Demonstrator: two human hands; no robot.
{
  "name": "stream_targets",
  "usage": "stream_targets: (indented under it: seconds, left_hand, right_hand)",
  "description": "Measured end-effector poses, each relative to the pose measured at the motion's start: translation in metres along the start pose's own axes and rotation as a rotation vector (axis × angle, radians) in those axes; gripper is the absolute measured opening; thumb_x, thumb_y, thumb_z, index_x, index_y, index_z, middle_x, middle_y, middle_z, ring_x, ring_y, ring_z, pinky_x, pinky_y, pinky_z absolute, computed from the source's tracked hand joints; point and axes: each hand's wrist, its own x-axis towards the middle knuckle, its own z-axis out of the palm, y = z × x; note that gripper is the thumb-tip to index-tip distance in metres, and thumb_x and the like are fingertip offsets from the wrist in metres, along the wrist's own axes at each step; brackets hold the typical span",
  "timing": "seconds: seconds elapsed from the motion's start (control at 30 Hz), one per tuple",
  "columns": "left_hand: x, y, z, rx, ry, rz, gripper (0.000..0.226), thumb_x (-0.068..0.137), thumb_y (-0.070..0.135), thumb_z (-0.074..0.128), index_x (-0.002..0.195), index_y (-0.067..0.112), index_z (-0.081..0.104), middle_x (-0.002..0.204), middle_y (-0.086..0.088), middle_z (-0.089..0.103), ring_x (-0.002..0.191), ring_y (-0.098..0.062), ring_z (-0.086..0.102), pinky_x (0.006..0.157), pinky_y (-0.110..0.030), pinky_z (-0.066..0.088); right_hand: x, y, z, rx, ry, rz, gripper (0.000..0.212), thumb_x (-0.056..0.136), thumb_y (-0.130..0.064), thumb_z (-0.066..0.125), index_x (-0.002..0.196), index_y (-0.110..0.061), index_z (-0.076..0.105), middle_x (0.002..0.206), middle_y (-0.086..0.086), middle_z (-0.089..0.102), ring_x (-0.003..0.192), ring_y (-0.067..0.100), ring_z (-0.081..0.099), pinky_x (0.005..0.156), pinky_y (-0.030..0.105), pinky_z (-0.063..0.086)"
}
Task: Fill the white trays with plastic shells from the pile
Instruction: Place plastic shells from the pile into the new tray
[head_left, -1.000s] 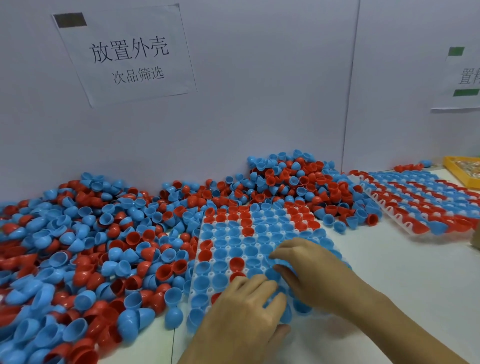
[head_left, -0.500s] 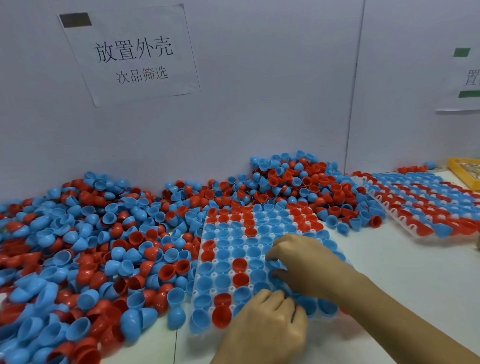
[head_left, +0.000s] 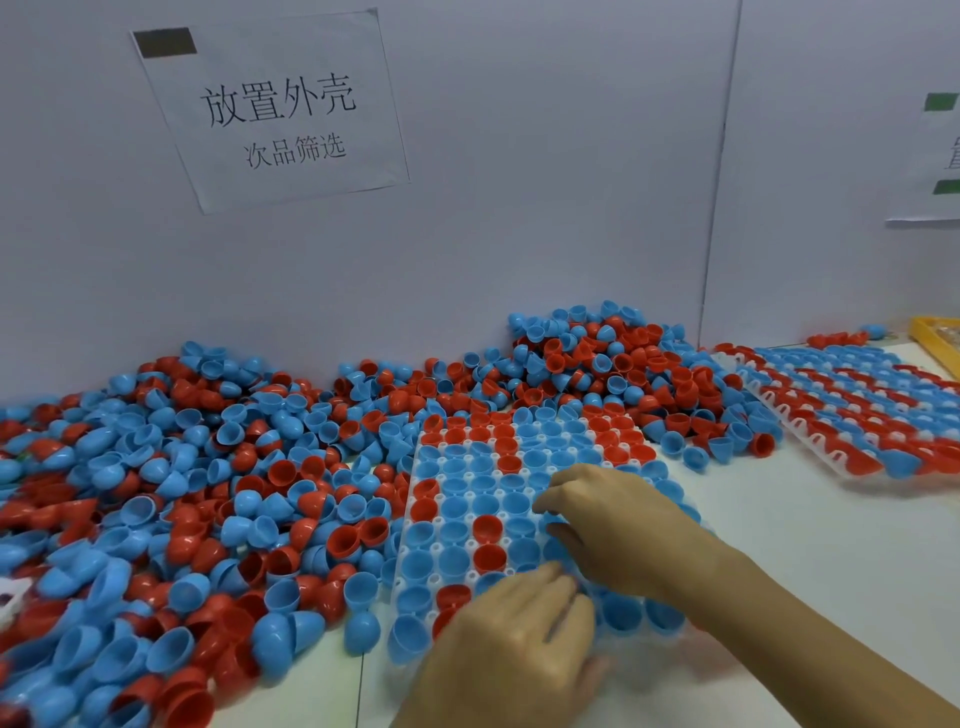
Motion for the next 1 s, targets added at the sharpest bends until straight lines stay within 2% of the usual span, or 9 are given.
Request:
stream_targets:
  seconds: [0.03, 0.1, 0.17, 0.27, 0.43, 0.57, 0.77, 0.87, 1.0]
  left_hand:
    - [-0.005, -0.006, -0.005, -0.059, 0.065, -0.08, 0.022, 0.084, 0.031, 0.065, 0.082, 0.014, 0.079, 0.086, 0.001, 0.075, 0.082, -0.013, 0.072, 0.075, -0.024, 0.057]
    - [-0.019, -0.022, -0.014, -0.166, 0.218, -0.318, 0.006, 0.086, 0.015, 0.069, 0.083, 0.013, 0.074, 0.081, 0.005, 0.066, 0.077, -0.008, 0.064, 0.073, -0.018, 0.051]
    - [-0.033, -0.036, -0.021, -0.224, 0.283, -0.629, 0.021, 0.081, 0.001, 0.075, 0.078, 0.019, 0.064, 0.073, 0.012, 0.054, 0.071, -0.001, 0.051, 0.072, -0.014, 0.044]
    - [-0.048, -0.043, -0.022, -0.301, 0.287, -0.855, 0.032, 0.085, 0.002, 0.072, 0.073, 0.025, 0.052, 0.059, 0.007, 0.046, 0.066, -0.007, 0.049, 0.058, -0.015, 0.041]
    - [-0.053, -0.041, -0.021, -0.383, 0.247, -0.87, 0.033, 0.09, 0.004, 0.067, 0.079, 0.029, 0.048, 0.05, 0.007, 0.042, 0.05, -0.005, 0.046, 0.047, -0.019, 0.038]
    - [-0.057, -0.038, -0.019, -0.469, 0.201, -0.882, 0.031, 0.091, -0.003, 0.06, 0.083, 0.025, 0.05, 0.058, 0.015, 0.055, 0.056, -0.001, 0.054, 0.048, -0.011, 0.039]
    - [-0.062, -0.04, -0.017, -0.452, 0.15, -0.891, 0.03, 0.095, 0.0, 0.054, 0.082, 0.028, 0.049, 0.067, 0.006, 0.055, 0.068, -0.005, 0.056, 0.055, -0.017, 0.042]
    - [-0.063, -0.04, -0.017, -0.446, 0.12, -0.891, 0.028, 0.097, 0.004, 0.051, 0.086, 0.03, 0.047, 0.073, 0.008, 0.056, 0.073, -0.007, 0.057, 0.058, -0.017, 0.043]
    - [-0.063, -0.039, -0.017, -0.452, 0.096, -0.904, 0.027, 0.099, 0.006, 0.05, 0.09, 0.031, 0.044, 0.078, 0.008, 0.057, 0.072, -0.01, 0.058, 0.059, -0.016, 0.045]
  right_hand:
    - [-0.001, -0.001, -0.002, 0.019, 0.02, -0.008, 0.026, 0.102, -0.028, 0.051, 0.12, -0.018, 0.066, 0.116, -0.002, 0.063, 0.108, 0.018, 0.06, 0.088, 0.035, 0.054]
    - [-0.002, -0.008, -0.004, 0.079, 0.064, -0.041, 0.027, 0.102, -0.029, 0.051, 0.124, -0.021, 0.065, 0.119, -0.004, 0.063, 0.11, 0.016, 0.059, 0.089, 0.031, 0.054]
    - [-0.001, -0.02, -0.004, 0.157, 0.07, -0.085, 0.029, 0.101, -0.032, 0.054, 0.128, -0.025, 0.063, 0.121, -0.008, 0.063, 0.11, 0.011, 0.059, 0.09, 0.025, 0.052]
    - [0.007, -0.046, -0.001, 0.25, 0.017, -0.141, 0.028, 0.099, -0.035, 0.058, 0.125, -0.028, 0.064, 0.116, -0.01, 0.062, 0.101, 0.007, 0.059, 0.088, 0.026, 0.054]
    - [0.016, -0.078, 0.003, 0.302, -0.032, -0.182, 0.02, 0.093, -0.037, 0.065, 0.111, -0.03, 0.069, 0.108, -0.014, 0.059, 0.092, 0.004, 0.058, 0.079, 0.026, 0.055]
    - [0.018, -0.09, 0.003, 0.28, -0.05, -0.189, 0.015, 0.09, -0.033, 0.067, 0.105, -0.029, 0.071, 0.105, -0.012, 0.058, 0.091, 0.008, 0.058, 0.078, 0.03, 0.054]
    - [0.023, -0.099, 0.005, 0.206, -0.04, -0.229, 0.013, 0.089, -0.033, 0.069, 0.1, -0.027, 0.073, 0.102, -0.009, 0.058, 0.08, 0.007, 0.047, 0.068, 0.023, 0.043]
    - [0.026, -0.102, 0.006, 0.164, -0.015, -0.243, 0.012, 0.088, -0.033, 0.068, 0.098, -0.028, 0.071, 0.1, -0.008, 0.06, 0.08, 0.007, 0.044, 0.069, 0.029, 0.05]
    - [0.028, -0.103, 0.007, 0.152, -0.002, -0.238, 0.009, 0.089, -0.031, 0.067, 0.096, -0.028, 0.071, 0.099, -0.008, 0.061, 0.086, 0.01, 0.053, 0.071, 0.032, 0.054]
